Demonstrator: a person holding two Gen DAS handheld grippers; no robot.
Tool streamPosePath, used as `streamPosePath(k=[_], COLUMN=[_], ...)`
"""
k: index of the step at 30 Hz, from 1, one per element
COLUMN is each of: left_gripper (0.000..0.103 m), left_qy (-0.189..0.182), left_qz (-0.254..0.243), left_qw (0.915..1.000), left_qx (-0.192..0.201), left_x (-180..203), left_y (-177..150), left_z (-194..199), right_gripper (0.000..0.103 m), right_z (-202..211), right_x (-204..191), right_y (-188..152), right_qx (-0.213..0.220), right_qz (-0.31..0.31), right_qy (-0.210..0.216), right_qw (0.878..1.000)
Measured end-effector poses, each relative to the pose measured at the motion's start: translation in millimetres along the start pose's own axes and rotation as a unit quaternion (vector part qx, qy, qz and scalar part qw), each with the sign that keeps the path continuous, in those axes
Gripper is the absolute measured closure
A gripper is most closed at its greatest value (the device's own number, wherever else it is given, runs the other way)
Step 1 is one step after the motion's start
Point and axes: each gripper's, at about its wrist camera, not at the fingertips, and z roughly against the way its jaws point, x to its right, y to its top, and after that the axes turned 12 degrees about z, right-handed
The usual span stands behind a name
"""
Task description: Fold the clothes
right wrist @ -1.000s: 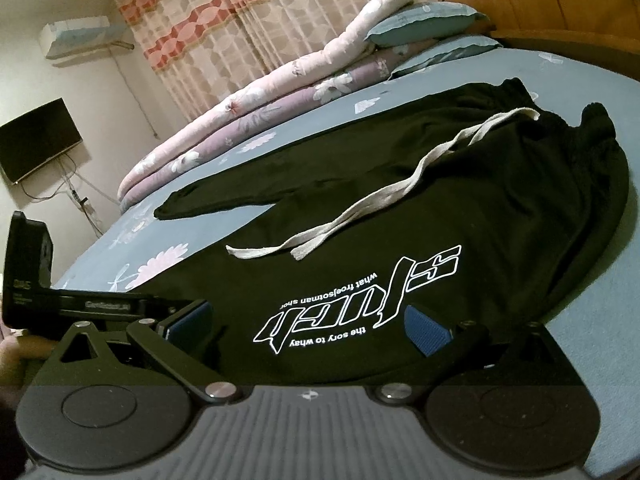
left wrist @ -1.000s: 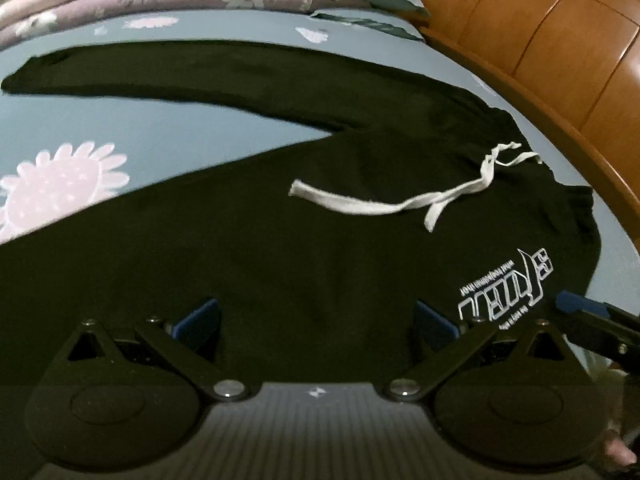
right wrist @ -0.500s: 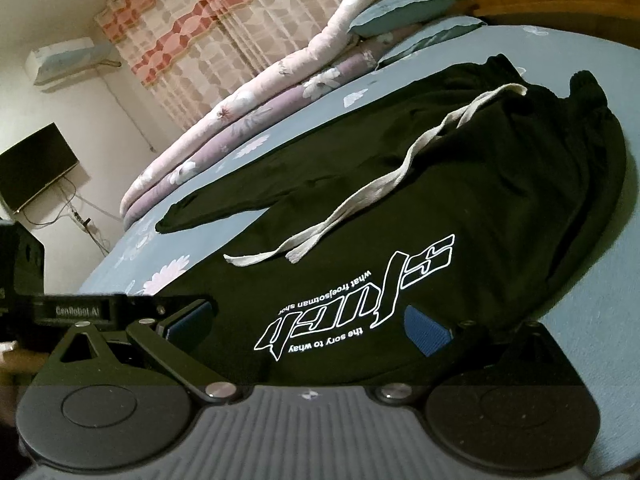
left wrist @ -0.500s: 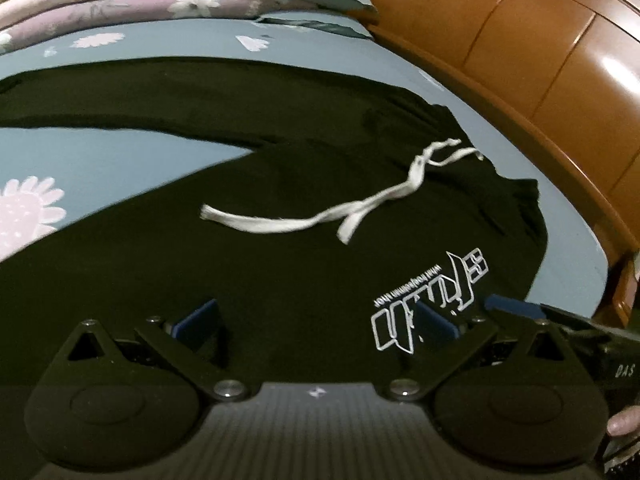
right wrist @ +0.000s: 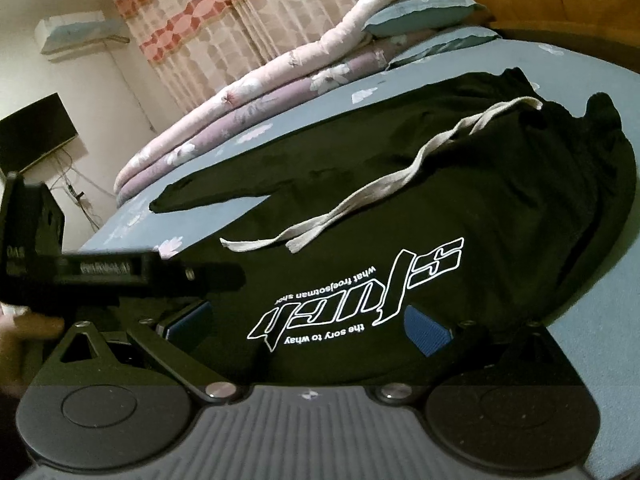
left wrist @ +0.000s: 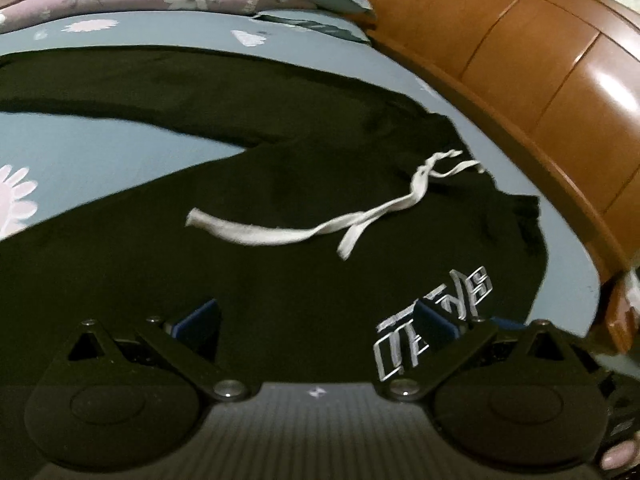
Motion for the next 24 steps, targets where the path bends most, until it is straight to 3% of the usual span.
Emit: streamPosePath(k=[8,12,18,21,24], left_gripper=[0.001,0.001,0.001,0.001,0.001], left_qy=[-0.005,-0.038,-0.043,-0.050,-0.055], left_qz=[-0.053,-0.052,-0.060,-0.044,-0.036], left_qw=[0.9986,0.9978,0.9970,0.9969,0.9970], left_qx=[0.006,0.014,0.025,0.042,0.040], left_x=[2.1,-6.4,-13.6,-22.7,-32.5], left_y=[40.1,44.0,48.4,54.5,56.7], left_z=[-3.1,-6.8,-8.4,1.9,6.3], right_gripper=[0.000,0.000,0.000,0.000,0.000], right_z=[-4.8,-8.4,-11.5,-10.1,-14.6], right_x=[1.2,-6.9,-20.9,-13.5,2.1], right_y=[0.0,-0.5,-0.4,15.6,58.0], right_qx=[0.003,-0.002,-0.009,-0.008,-0.016], right_qz=[-0.003,0.025,0.075,0.062,0.056], right_qy=[-0.009,-0.023,-0.061,-0.065,-0.085], right_qw=[1.000,0.999,0.995,0.996,0.995])
